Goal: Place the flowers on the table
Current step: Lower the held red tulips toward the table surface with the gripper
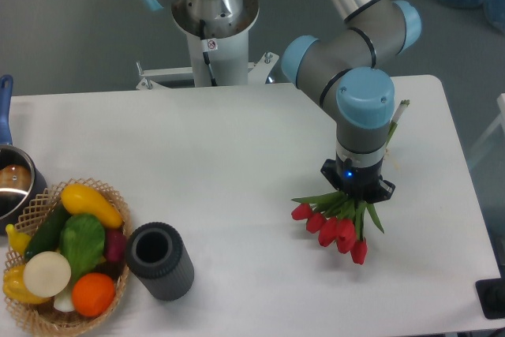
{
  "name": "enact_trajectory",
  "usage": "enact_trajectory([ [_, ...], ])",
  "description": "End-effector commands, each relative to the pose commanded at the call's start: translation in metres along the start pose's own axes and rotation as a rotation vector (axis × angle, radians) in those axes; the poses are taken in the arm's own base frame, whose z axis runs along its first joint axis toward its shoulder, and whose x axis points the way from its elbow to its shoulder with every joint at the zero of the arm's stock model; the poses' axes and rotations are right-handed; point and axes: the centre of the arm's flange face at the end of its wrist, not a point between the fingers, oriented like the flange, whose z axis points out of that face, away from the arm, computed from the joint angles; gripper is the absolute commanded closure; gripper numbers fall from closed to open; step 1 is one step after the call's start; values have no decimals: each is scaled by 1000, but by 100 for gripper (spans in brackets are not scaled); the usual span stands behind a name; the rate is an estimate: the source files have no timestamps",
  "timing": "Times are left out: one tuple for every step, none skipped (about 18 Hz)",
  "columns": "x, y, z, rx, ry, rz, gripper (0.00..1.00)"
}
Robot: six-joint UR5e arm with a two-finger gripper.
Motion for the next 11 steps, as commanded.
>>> enact_trajectory([
  [1, 0, 5, -6, 9, -1, 87],
  [3, 3, 10, -9, 19, -4, 88],
  [7, 5, 16, -14, 29, -2, 88],
  [10, 5, 20, -15, 37, -3, 88],
  [11, 4, 23, -14, 41, -6, 88],
  [11, 4, 25, -14, 44, -7, 88],
  [11, 4, 26, -12, 45, -9, 88],
  [12, 3, 27, -11, 47, -7, 88],
  [13, 3, 28, -13, 50, -7, 87],
  [13, 3, 28, -11, 51, -7, 84],
  [13, 3, 29, -12, 52, -12, 80],
])
